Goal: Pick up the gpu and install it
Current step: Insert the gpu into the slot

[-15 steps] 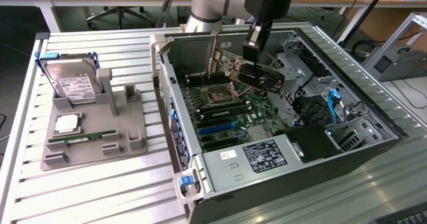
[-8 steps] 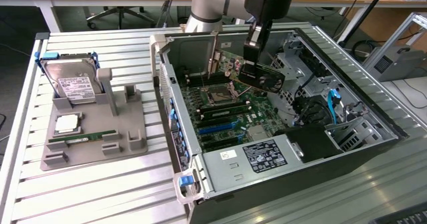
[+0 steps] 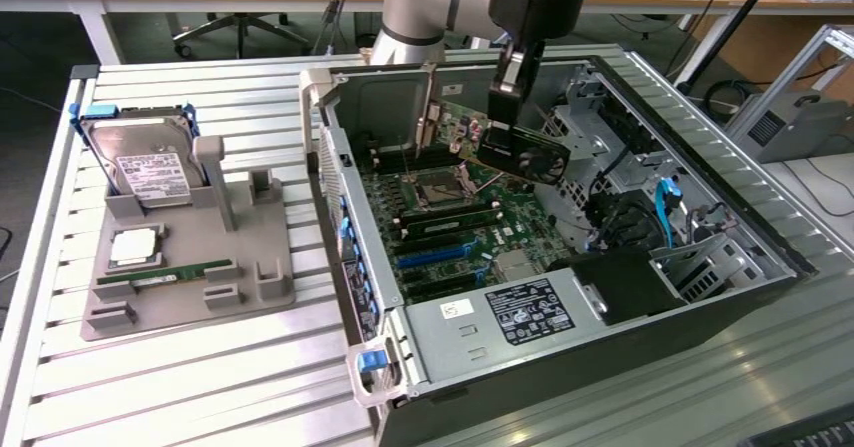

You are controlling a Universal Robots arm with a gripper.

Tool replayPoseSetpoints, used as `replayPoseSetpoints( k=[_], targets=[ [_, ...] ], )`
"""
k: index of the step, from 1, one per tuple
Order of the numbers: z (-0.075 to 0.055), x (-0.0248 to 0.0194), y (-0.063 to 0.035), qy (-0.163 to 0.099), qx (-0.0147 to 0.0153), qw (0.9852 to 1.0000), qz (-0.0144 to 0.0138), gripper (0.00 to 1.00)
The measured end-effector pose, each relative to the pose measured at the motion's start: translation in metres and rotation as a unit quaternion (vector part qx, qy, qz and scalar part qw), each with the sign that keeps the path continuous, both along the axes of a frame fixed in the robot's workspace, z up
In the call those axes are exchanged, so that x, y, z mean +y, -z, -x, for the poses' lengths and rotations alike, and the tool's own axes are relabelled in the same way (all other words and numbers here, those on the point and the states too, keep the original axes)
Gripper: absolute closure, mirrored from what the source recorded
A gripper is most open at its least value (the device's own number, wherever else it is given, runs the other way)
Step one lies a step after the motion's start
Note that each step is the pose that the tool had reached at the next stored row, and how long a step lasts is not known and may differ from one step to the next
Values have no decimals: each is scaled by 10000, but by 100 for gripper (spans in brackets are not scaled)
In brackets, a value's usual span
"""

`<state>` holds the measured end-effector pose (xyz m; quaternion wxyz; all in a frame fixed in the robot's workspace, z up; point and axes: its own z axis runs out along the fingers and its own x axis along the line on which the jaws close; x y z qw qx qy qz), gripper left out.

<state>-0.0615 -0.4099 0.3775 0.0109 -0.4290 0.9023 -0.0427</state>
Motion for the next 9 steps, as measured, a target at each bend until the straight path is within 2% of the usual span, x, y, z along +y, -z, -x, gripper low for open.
replayPoseSetpoints(
  k=[9],
  targets=[
    [0, -1, 1, -102, 0, 9999, 2, 73]
  ],
)
